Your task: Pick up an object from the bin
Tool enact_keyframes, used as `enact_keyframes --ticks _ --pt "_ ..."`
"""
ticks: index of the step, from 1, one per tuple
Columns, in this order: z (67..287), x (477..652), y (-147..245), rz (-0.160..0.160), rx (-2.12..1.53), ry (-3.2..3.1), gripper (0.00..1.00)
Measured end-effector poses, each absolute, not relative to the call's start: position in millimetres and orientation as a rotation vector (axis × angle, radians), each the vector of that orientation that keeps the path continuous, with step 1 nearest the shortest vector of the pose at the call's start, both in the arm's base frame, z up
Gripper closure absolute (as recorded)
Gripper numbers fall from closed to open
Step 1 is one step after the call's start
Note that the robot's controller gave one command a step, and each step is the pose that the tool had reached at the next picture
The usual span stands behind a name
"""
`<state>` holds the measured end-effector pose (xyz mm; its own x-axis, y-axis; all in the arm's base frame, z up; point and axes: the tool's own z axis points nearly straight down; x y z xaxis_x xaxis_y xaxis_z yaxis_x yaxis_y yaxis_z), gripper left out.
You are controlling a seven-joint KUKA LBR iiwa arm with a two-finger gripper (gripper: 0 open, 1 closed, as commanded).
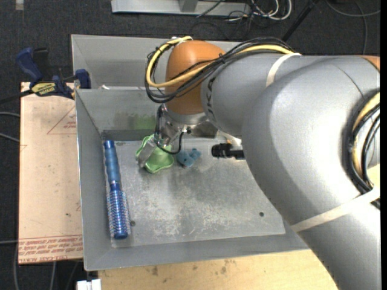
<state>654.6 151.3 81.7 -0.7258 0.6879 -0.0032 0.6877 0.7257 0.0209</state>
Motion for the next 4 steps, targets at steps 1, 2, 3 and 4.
enact_keyframes --ticks 1,2,3,4 --pt "82.4 648.9 131.0 0.031 1.149 2.9 0.0" --pt "81.7 654.1 125.5 0.029 1.171 2.901 0.0" --pt "116.3 632.2 121.2 0.007 1.216 2.892 0.0" --pt "72.0 638.7 92.2 0.009 1.481 2.767 0.0"
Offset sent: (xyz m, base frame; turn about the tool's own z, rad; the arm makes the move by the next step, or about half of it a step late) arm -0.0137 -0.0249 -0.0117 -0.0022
